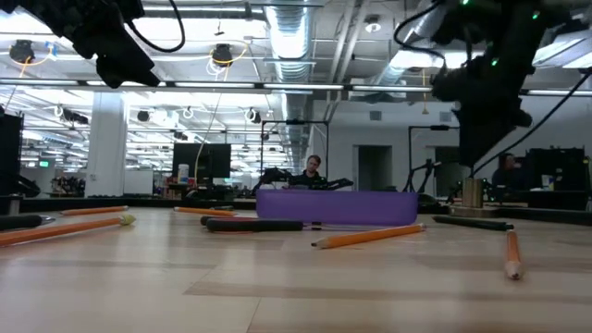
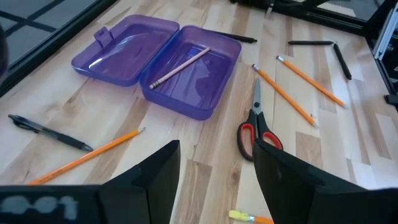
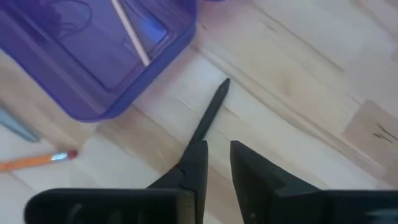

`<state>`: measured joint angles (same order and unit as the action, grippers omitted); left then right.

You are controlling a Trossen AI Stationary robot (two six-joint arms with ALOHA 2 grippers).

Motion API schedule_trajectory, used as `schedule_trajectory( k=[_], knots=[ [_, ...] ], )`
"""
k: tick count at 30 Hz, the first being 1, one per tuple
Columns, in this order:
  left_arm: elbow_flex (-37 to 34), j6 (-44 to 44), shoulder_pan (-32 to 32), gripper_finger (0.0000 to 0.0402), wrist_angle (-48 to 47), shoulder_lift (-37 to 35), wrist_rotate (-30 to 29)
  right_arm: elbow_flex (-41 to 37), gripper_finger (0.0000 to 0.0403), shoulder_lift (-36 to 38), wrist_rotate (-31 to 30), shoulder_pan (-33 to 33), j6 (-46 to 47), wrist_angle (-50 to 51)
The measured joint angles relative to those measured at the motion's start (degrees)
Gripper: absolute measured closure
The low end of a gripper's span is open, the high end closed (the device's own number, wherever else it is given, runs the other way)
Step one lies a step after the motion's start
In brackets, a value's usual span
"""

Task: Pick & place school supplies into a supply box
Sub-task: Put the black pen into the pencil box

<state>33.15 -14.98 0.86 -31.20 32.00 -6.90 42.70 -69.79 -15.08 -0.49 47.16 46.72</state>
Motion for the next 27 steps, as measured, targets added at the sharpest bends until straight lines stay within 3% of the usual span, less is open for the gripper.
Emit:
schedule_trajectory(
  k=[9,17,27],
  knots=[
    [-0.02,0.64,0.0,0.0211,1.22,-0.01,0.2,-0.02,0.0285,-9.64,0.39,-3.45,-1.08,-1.78],
    [-0.02,0.74,0.0,0.0211,1.15,-0.01,0.49,-0.01,0.0243,-14.97,6.21,-4.97,-5.61,-9.92],
    [-0.02,0.6,0.0,0.0211,1.15,-0.02,1.68,0.01,0.0231,-19.86,7.52,-5.22,-5.64,-9.49]
  ],
)
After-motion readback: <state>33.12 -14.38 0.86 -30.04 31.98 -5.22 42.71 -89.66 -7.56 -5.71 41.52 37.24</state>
